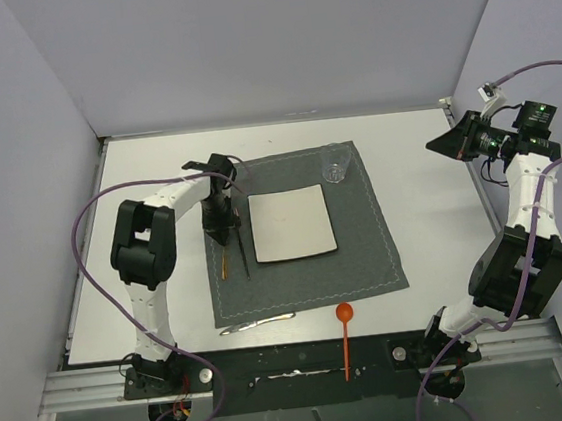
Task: Set the dinner table for one person
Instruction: Adjust the fork on the napkin.
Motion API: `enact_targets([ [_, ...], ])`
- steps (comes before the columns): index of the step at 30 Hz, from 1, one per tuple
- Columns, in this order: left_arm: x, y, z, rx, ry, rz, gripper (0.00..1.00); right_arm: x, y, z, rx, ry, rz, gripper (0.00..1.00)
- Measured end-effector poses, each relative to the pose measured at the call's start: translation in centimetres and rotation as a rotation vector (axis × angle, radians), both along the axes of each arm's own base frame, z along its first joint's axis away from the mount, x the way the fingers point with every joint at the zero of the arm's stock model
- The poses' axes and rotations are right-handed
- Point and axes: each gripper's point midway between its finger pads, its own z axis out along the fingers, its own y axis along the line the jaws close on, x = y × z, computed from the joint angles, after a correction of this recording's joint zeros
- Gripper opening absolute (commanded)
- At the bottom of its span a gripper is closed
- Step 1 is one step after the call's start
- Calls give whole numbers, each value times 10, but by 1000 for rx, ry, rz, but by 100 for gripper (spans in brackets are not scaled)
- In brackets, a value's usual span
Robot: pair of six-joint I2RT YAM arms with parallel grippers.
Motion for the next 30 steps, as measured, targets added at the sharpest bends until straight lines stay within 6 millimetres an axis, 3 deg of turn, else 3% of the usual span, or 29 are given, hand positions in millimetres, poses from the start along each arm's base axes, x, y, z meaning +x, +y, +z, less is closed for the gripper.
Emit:
enact_targets([
  [14,4,-3,4,-4,-12,-11,2,0,0,0,0,0,0,4],
  [30,-9,0,-3,18,22,7,2,0,3,1,11,7,5,4],
])
